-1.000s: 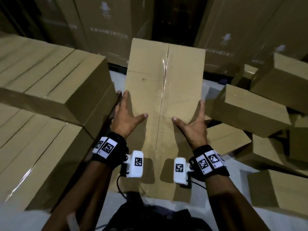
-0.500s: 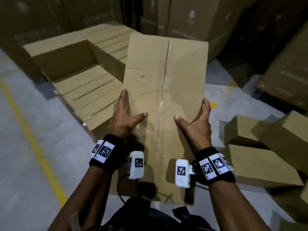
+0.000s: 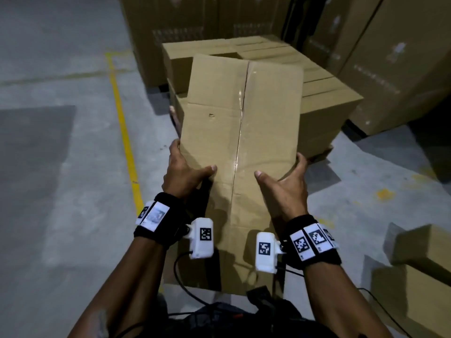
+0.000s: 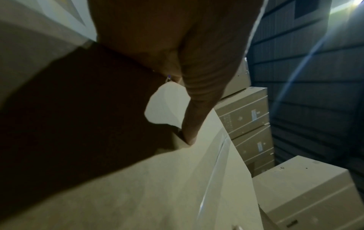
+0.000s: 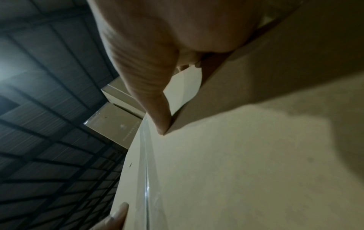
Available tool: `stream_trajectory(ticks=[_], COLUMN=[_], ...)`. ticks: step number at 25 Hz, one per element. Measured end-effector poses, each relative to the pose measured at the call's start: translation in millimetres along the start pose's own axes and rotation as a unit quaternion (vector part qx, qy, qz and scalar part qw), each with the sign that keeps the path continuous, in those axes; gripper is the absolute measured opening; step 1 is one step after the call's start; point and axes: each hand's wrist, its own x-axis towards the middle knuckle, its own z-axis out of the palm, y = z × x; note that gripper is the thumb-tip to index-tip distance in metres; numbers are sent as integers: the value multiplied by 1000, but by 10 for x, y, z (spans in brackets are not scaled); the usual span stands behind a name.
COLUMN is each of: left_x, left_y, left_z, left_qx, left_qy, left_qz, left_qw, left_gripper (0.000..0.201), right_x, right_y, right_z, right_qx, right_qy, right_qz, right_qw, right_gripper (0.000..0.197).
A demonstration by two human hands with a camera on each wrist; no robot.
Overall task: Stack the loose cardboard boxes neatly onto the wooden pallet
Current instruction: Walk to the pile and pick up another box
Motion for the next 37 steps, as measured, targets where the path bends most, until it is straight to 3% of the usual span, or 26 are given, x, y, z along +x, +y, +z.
stream_trajectory(ticks=[8, 15, 19, 23, 31, 37], left_x=[1062, 1956, 2726, 3829, 5624, 6813], left_y=[-575, -731, -725, -599, -167, -22], left_z=[-1539, -2066, -2096, -2000, -1647, -1300], left_qx=[10, 0, 16, 42, 60, 74], left_qy=[3, 10, 2, -13, -103, -188], left_qz=[-31, -55, -65, -56, 1, 19], left_qw=[999, 998, 998, 997, 993, 979], left_gripper=[112, 99, 101, 100, 113, 105], right_x=[-101, 302, 881, 1692, 2935, 3658], right_y=[-655, -1025, -1175, -1402, -1941, -2047], right_z=[1849, 2803, 3266, 3741, 4111, 4568], right_qx=[7, 12, 1, 15, 25, 34], right_qy=[-31, -50, -52, -32, 34, 119], right_qz=[37, 43, 54, 81, 103, 135], right_qw=[999, 998, 997, 996, 994, 983], right_gripper=[110, 109, 108, 106, 102, 100])
